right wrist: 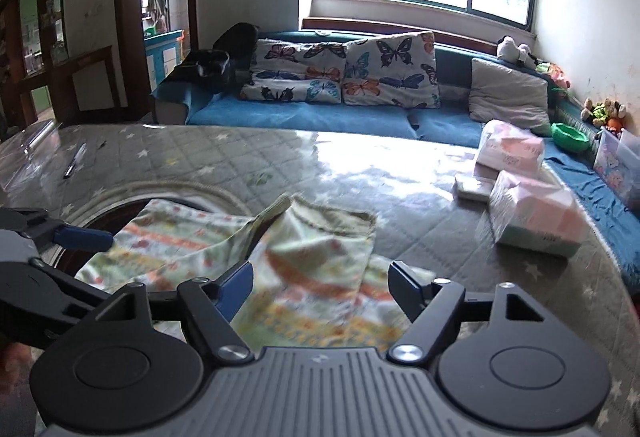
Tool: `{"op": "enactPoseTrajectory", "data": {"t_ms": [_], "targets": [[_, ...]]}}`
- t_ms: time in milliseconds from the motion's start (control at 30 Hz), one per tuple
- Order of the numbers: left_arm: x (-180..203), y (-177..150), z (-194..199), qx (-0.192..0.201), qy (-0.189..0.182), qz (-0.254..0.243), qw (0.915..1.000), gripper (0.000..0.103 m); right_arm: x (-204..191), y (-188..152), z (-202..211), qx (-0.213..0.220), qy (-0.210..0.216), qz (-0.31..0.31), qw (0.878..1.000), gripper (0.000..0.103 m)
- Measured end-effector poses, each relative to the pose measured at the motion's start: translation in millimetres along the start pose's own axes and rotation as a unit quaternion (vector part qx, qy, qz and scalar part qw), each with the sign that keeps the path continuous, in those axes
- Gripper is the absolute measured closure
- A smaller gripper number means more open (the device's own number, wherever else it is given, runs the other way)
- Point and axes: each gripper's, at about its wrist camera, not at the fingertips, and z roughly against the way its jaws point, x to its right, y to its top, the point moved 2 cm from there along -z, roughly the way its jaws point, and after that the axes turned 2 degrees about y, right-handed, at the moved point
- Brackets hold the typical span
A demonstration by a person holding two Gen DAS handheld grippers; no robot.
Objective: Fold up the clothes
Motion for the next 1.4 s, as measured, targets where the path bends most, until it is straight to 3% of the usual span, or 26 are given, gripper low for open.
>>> {"op": "enactPoseTrajectory", "data": {"t_ms": [267,367,533,633,900,1033,1167,1400], "targets": [[18.3,10.6,-42.6,-0.02,-0.031,-0.04,0.9985,0.019,15.4,3.2,-10.8,-0.007,-0.003,-0.008,1.0,0.026],[22.1,12.4,-55.7,-0.021,-0.028,-0.05,0.9982,0.034,15.4,2.9,-17.1,-0.013,0.0,-0.005,1.0,0.026],[2.6,12.2,-58.1,-0.02,-0.021,-0.029,0.9992,0.084,10.0,2.4,-29.5,-0.024,0.012,0.003,1.0,0.03],[-15.1,12.5,-48.3,-0.009,-0.023,-0.002,0.9997,0.095,0.3,3.6,-42.1,-0.03,0.027,0.011,0.999,0.036],[-56.2,7.3,-23.4,0.016,0.006,0.046,0.9988,0.1,-31.1,12.6,-86.5,-0.05,0.056,0.026,0.997,0.044],[-78.6,1.1,-6.7,0.026,0.021,0.068,0.9971,0.101,-37.7,9.8,-109.3,-0.079,0.045,0.029,0.995,0.067],[-103.4,-7.7,15.4,0.039,0.042,0.09,0.9943,0.101,-27.9,1.8,-104.9,-0.084,0.04,0.015,0.996,0.095],[-145.9,-35.3,65.9,0.064,0.09,0.132,0.985,0.101,12.6,0.2,-48.7,-0.039,0.002,-0.016,0.999,0.101]]}}
